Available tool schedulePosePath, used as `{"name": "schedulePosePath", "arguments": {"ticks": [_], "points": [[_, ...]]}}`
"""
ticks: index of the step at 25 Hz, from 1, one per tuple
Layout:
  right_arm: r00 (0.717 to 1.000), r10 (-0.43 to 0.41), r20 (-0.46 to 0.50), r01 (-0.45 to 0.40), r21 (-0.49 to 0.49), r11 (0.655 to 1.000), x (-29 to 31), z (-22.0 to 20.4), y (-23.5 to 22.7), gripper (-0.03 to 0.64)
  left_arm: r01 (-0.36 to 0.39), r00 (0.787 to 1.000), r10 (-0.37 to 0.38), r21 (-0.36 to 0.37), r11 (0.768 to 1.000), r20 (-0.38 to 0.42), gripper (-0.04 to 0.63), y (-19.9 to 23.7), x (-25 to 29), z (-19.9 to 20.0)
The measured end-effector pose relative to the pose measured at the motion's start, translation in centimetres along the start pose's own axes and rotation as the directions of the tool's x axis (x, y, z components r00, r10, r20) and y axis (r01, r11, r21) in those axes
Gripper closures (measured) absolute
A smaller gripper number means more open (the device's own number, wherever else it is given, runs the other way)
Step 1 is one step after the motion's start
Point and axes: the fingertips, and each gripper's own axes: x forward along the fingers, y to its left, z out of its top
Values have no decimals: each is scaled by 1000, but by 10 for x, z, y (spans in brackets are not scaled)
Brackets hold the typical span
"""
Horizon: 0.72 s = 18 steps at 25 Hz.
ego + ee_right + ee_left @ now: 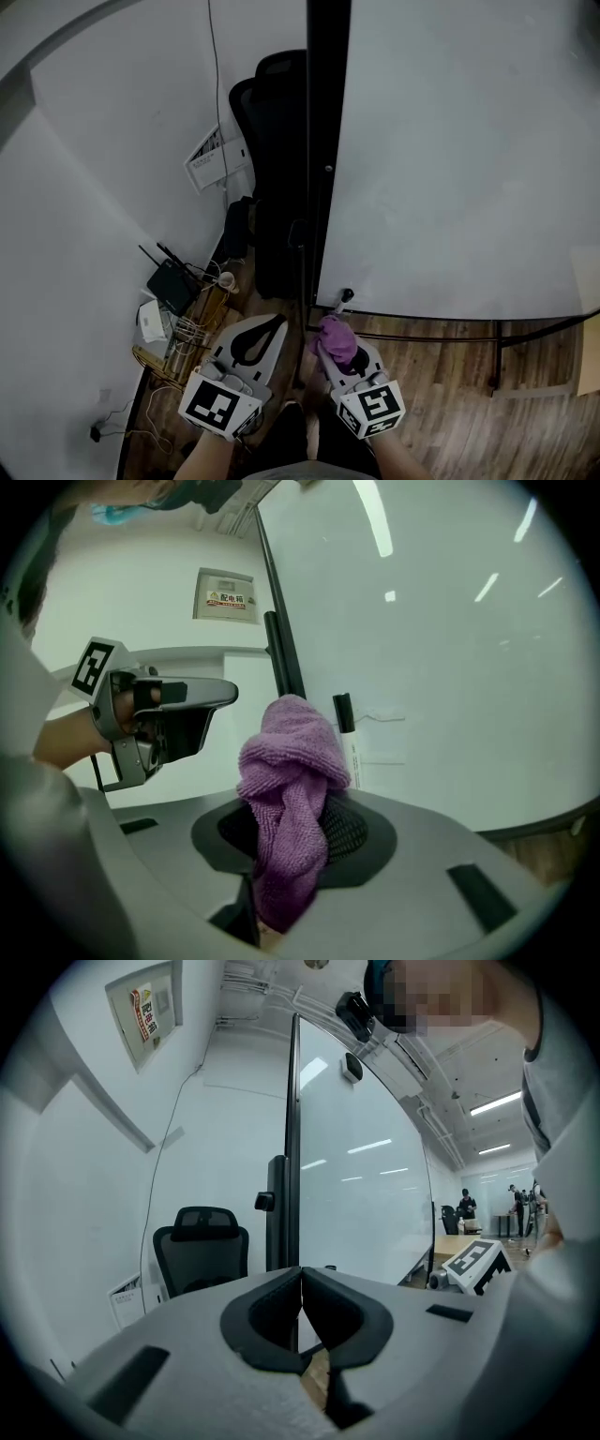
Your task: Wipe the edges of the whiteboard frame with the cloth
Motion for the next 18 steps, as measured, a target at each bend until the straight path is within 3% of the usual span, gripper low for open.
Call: {"name": "schedulePosePath", "arguments": {"ticks": [10, 14, 18], "points": [[989, -113, -91, 115, 25, 993, 16, -54, 2, 510, 135, 990, -137, -55, 989, -38, 578, -10, -2, -32], [982, -150, -118, 156, 44, 987, 29, -73, -2, 512, 158, 986, -162, -82, 984, -49, 578, -10, -6, -42], [973, -183, -141, 193, 62, 979, 48, -91, -10, 515, 161, 986, -163, -60, 985, -32, 578, -1, -8, -53]]}}
